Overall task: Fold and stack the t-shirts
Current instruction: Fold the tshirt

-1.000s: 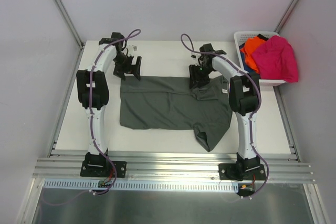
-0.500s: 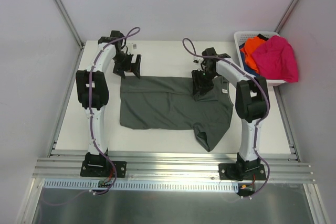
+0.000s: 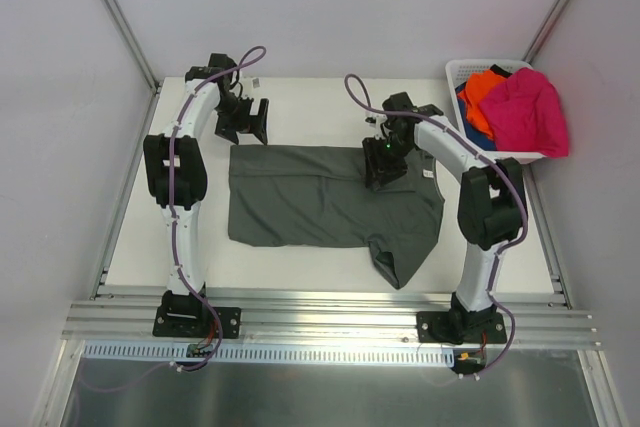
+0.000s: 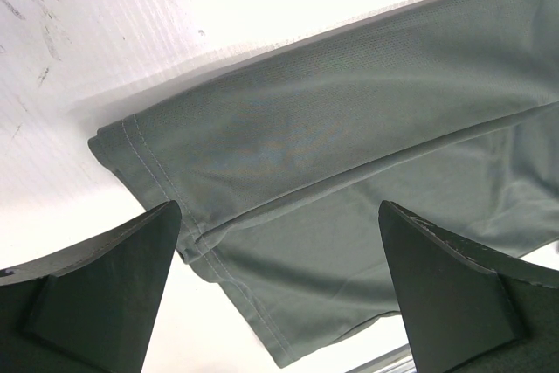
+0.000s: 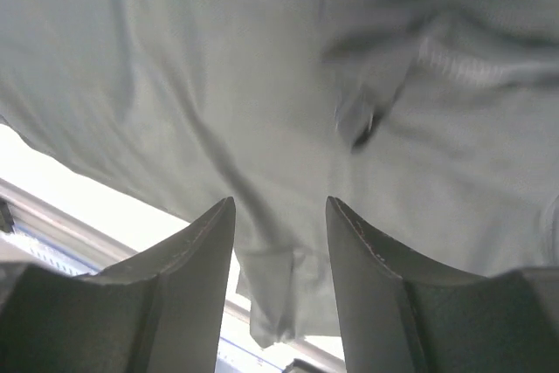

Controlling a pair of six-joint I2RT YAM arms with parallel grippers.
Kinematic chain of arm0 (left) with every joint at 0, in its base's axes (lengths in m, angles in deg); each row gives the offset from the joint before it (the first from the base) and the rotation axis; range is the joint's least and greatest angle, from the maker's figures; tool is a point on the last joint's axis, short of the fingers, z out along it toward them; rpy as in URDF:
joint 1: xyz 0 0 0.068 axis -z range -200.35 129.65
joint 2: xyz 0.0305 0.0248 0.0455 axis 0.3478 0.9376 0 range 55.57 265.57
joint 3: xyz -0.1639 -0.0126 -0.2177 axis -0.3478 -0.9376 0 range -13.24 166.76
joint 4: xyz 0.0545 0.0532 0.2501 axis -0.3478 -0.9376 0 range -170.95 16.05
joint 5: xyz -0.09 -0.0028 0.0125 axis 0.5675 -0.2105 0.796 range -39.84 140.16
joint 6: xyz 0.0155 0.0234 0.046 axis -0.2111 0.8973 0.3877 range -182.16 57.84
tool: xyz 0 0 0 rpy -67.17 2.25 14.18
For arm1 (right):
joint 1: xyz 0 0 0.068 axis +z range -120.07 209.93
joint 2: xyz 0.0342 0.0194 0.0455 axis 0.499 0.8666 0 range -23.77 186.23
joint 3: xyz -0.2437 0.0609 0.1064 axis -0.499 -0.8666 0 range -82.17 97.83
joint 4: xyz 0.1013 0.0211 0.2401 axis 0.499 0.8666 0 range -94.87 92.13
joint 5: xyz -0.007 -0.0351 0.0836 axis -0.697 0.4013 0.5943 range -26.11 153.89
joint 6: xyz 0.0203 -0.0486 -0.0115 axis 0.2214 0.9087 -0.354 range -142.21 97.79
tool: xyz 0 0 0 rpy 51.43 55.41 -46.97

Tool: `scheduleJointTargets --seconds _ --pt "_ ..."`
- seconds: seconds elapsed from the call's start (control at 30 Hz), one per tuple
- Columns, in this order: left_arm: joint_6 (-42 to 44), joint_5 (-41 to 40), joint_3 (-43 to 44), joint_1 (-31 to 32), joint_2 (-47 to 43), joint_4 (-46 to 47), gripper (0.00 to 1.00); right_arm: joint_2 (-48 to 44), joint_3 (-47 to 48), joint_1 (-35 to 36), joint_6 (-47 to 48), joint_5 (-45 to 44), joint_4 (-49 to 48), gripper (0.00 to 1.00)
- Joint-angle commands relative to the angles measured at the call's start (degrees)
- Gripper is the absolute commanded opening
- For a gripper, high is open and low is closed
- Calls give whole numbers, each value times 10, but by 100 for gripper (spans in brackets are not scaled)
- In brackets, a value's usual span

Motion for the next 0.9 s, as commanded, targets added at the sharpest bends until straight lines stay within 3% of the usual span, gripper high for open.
scheduleJointTargets --seconds 0.0,0.3,0.87 --pt "1 1 7 6 -27 -6 98 42 73 -7 7 -3 -3 50" --pt "4 -8 -31 5 -44 -5 98 139 181 -10 8 -6 -14 50" --pt "-1 7 -5 5 -29 -5 98 89 109 10 2 -7 -9 51"
